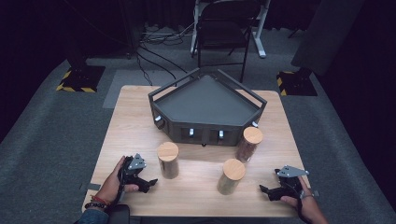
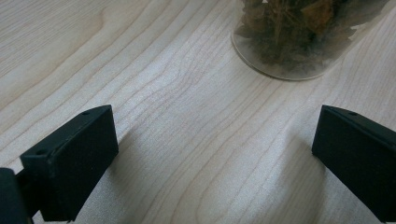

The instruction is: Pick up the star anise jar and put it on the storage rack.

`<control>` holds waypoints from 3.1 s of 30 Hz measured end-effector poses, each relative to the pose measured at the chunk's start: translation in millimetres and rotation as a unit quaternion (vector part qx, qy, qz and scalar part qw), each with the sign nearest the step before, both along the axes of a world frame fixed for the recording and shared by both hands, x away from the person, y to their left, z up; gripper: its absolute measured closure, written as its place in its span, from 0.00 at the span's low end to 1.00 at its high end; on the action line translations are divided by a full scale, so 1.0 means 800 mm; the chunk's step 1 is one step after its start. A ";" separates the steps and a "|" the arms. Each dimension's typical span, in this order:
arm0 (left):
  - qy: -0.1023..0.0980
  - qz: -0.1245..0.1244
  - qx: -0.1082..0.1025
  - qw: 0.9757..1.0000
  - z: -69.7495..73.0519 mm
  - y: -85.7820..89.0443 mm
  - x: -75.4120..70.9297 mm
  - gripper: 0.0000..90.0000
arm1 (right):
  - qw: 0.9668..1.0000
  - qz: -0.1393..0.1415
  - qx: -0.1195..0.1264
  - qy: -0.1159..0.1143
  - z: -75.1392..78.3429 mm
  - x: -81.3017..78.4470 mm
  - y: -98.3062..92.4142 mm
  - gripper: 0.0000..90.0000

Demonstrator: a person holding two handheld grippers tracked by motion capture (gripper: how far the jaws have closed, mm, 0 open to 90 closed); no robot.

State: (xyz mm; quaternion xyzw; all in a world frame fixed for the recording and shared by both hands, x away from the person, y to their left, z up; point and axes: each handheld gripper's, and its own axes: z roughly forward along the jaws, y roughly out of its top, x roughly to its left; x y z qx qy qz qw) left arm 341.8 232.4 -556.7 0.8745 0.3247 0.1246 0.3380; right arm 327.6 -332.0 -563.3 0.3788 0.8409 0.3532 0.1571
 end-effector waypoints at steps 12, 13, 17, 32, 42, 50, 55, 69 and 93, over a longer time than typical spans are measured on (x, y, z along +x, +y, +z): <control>0.001 0.006 -0.001 1.000 0.000 -0.001 0.000 0.00 | 1.000 0.000 0.000 0.000 0.000 0.000 0.000 0.00; 0.002 0.008 0.001 1.000 0.001 -0.001 0.000 0.00 | 1.000 -0.001 0.000 0.000 0.000 0.000 0.000 0.00; 0.010 0.018 0.010 1.000 0.003 -0.003 -0.001 0.00 | 1.000 -0.004 0.000 0.000 0.000 -0.001 0.000 0.00; 0.015 0.019 0.030 0.999 0.022 -0.016 -0.011 0.02 | 1.000 -0.003 0.000 0.000 0.000 -0.001 0.000 0.00; 0.000 0.017 0.021 1.000 0.036 -0.027 -0.017 0.02 | 1.000 -0.003 0.000 0.000 0.000 -0.001 0.000 0.00; -0.023 0.009 0.008 1.000 0.052 -0.037 -0.024 0.02 | 1.000 -0.003 0.000 0.000 0.000 -0.001 0.000 0.00; -0.031 0.002 0.007 1.000 0.060 -0.044 -0.025 0.02 | 1.000 -0.003 0.000 0.000 0.000 -0.001 0.000 0.00; -0.036 -0.013 -0.020 0.999 0.069 -0.057 -0.019 0.03 | 1.000 -0.003 0.000 0.000 0.000 -0.001 0.000 0.00; -0.057 -0.021 -0.041 0.997 0.089 -0.075 0.006 0.03 | 1.000 -0.003 0.000 0.000 0.000 0.000 0.000 0.00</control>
